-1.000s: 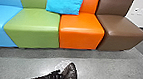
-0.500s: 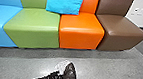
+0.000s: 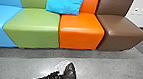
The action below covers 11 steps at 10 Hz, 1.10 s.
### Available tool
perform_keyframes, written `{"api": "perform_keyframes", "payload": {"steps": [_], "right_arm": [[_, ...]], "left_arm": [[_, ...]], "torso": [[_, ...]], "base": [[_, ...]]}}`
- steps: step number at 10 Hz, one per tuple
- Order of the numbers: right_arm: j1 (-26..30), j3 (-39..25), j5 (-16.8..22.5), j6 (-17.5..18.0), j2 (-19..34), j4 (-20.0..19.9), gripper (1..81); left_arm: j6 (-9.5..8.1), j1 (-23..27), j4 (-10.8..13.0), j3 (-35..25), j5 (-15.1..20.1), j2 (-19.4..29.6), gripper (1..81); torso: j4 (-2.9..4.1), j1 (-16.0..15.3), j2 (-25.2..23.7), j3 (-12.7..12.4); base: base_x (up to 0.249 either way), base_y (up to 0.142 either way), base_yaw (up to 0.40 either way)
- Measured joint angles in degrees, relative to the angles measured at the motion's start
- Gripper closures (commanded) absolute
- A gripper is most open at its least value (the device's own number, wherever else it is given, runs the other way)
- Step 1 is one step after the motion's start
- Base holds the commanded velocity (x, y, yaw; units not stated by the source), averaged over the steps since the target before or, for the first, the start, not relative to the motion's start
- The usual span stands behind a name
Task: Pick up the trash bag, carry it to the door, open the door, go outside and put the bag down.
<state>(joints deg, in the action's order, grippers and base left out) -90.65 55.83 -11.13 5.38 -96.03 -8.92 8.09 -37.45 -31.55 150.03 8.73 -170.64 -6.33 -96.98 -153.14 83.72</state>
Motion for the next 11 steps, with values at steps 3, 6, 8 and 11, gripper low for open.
{"api": "perform_keyframes", "payload": {"steps": [3,6,8,11], "right_arm": [[0.0,0.0,0.0,0.0,0.0,0.0,1.0],[0.0,0.0,-0.1,0.0,-0.5,0.0,1.0],[0.0,0.1,-0.1,0.0,-0.7,0.0,1.0],[0.3,1.3,-0.2,0.0,-2.7,0.0,1.0]], "left_arm": [[0.0,-0.3,0.0,-0.8,-0.4,0.4,81.1],[0.04,-1.9,0.1,-2.2,1.5,1.8,81.1],[0.04,-3.2,0.1,-3.8,3.3,3.4,81.1],[-0.46,-4.4,0.3,-6.2,4.4,5.9,81.1]], "torso": [[0.0,0.4,0.6,0.0],[0.0,3.8,6.1,0.0],[0.0,5.7,9.7,-0.5],[0.0,9.2,15.1,-5.8]], "base": [[0.0,0.0,0.0],[0.0,0.0,0.0],[0.0,0.0,0.0],[0.0,0.0,0.0]]}}
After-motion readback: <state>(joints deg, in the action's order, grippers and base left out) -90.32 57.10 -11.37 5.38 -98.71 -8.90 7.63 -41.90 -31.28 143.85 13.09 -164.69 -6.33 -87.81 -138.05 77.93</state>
